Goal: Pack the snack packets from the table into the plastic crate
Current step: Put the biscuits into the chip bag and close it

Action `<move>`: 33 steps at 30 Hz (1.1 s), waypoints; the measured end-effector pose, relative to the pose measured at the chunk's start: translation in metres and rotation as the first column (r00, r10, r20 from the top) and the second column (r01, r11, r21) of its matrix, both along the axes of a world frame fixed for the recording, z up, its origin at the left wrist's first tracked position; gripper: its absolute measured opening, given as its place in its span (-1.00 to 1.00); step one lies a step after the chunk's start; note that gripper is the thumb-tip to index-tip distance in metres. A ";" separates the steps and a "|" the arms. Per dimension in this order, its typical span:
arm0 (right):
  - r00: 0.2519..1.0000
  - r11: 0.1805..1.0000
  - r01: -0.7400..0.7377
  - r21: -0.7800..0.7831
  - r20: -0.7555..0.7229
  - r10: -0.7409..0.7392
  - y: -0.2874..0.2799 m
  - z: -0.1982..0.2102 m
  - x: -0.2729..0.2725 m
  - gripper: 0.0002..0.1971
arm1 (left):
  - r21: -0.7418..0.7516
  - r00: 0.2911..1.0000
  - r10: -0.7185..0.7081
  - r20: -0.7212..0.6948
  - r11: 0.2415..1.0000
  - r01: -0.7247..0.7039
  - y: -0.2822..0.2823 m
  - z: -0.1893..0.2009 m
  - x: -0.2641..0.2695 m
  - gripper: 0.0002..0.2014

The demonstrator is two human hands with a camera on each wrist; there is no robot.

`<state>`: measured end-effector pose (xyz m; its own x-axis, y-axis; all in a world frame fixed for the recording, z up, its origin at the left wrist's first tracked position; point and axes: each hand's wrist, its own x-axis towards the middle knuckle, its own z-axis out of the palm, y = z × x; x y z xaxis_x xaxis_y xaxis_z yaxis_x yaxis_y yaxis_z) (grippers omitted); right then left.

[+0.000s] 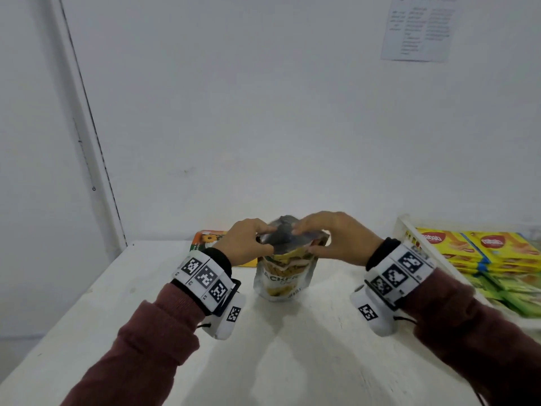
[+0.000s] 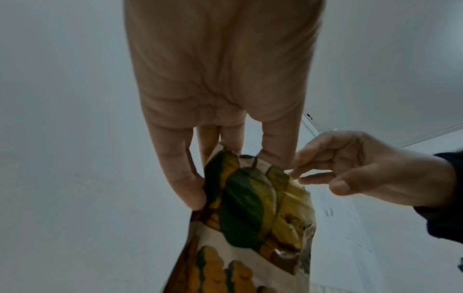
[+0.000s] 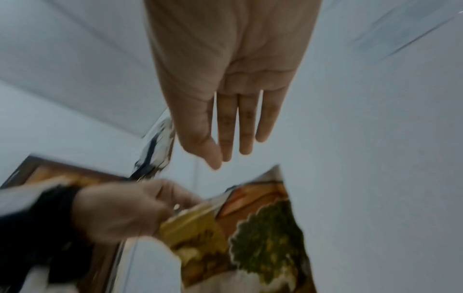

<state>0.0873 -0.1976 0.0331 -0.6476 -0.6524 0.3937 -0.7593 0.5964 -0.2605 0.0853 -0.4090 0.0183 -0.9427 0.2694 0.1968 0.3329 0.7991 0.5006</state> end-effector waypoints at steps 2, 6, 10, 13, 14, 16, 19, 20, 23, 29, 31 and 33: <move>0.999 0.970 0.038 -0.239 0.036 -0.031 0.024 0.000 0.001 -0.69 | -0.012 1.000 -0.008 -0.019 1.000 0.008 0.001 0.000 0.000 -0.52; 0.859 0.895 0.446 0.004 0.277 -0.430 0.072 -0.044 -0.026 -0.57 | 0.044 0.999 -0.023 -0.034 0.999 0.025 0.008 0.001 0.005 -0.54; 0.590 0.708 0.517 0.481 0.400 -0.702 0.104 -0.100 -0.035 -0.48 | 0.045 0.999 -0.027 -0.019 0.999 0.028 0.013 0.002 0.006 -0.52; 0.513 0.655 0.469 0.593 0.421 -0.748 0.104 -0.113 -0.026 -0.47 | 0.043 0.999 -0.018 -0.028 0.999 0.020 0.015 0.001 0.006 -0.52; 0.513 0.628 0.466 0.624 0.388 -0.766 0.101 -0.114 -0.023 -0.49 | 0.047 0.999 -0.017 -0.030 0.999 0.018 0.016 0.001 0.005 -0.52; 0.537 0.606 0.435 0.665 0.349 -0.768 0.092 -0.117 -0.019 -0.52 | 0.045 0.999 -0.025 -0.030 0.999 0.026 0.018 0.001 0.005 -0.52; 0.583 0.632 0.370 0.681 0.360 -0.729 0.077 -0.121 -0.012 -0.53 | 0.048 0.999 -0.033 -0.026 0.998 0.035 0.020 0.000 0.005 -0.52; 0.605 0.644 0.351 0.680 0.360 -0.710 0.072 -0.120 -0.011 -0.54 | 0.052 0.999 -0.033 -0.027 0.998 0.034 0.021 0.000 0.005 -0.52; 0.661 0.679 0.378 0.629 0.330 -0.674 0.063 -0.115 -0.014 -0.60 | 0.067 0.999 -0.026 -0.020 0.997 0.028 0.021 0.000 0.005 -0.52; 0.608 0.622 0.447 0.643 0.292 -0.738 0.066 -0.118 -0.035 -0.53 | 0.085 1.000 -0.017 -0.004 0.996 0.017 0.021 0.000 0.007 -0.53; 0.586 0.628 0.461 0.627 0.317 -0.746 0.068 -0.124 -0.038 -0.54 | 0.093 1.000 -0.017 0.000 0.996 0.017 0.020 0.000 0.008 -0.53; 0.590 0.635 0.480 0.605 0.313 -0.744 0.071 -0.122 -0.042 -0.64 | 0.077 1.000 -0.016 0.003 0.997 0.016 0.019 0.001 0.008 -0.53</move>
